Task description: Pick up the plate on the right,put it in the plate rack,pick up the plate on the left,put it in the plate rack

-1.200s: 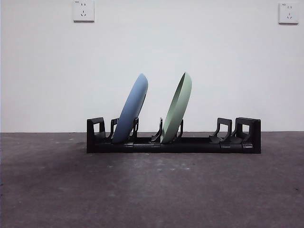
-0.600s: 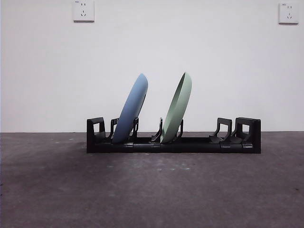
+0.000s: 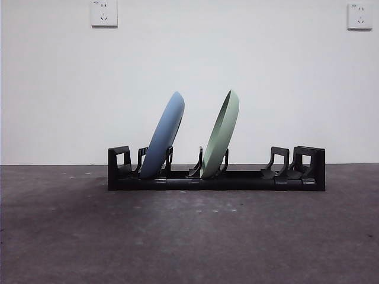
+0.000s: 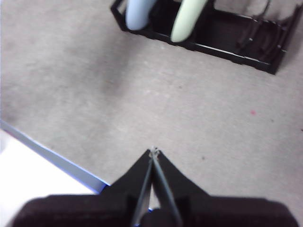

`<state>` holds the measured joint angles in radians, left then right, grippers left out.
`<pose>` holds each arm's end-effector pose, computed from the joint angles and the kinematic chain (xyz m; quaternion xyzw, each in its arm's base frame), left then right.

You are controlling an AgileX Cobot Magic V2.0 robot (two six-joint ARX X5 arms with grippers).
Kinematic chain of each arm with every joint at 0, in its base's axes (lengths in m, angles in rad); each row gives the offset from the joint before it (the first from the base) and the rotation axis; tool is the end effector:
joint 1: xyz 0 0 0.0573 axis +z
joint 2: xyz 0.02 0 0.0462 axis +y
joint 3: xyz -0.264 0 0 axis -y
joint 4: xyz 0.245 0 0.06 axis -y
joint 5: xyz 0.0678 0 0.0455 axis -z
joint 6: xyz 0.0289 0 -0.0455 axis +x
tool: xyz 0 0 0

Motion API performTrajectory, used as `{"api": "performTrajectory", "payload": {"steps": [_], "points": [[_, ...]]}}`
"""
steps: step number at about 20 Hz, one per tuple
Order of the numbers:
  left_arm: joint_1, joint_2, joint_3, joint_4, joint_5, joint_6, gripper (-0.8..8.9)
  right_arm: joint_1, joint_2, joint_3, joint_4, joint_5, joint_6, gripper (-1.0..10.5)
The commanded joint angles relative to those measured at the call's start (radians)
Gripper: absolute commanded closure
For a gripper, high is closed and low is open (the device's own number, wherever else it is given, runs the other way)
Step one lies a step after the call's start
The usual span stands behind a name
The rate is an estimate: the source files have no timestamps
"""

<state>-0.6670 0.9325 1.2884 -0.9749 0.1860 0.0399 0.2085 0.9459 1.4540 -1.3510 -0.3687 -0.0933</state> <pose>0.1144 -0.0969 0.4013 0.0898 0.2879 -0.3999 0.8655 0.1088 0.0337 0.4185 -0.0081 0.3952 0.2784 0.8753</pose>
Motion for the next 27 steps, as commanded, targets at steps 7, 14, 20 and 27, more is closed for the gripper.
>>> {"api": "performTrajectory", "payload": {"steps": [7,14,20,27], "points": [[-0.002,0.003,-0.002,0.012,-0.003,-0.003,8.17,0.001,0.106,-0.006,-0.002,0.112,0.007,9.4],[0.124,-0.019,-0.002,0.27,-0.008,0.236,8.17,0.001,0.209,-0.006,0.059,0.179,0.007,9.4],[0.475,-0.176,-0.006,0.332,0.137,0.362,8.17,0.001,0.268,-0.006,0.248,0.19,0.007,9.4],[0.673,-0.422,-0.253,0.529,0.129,0.384,8.17,0.001,0.282,-0.006,0.484,0.192,0.007,9.4]]}}
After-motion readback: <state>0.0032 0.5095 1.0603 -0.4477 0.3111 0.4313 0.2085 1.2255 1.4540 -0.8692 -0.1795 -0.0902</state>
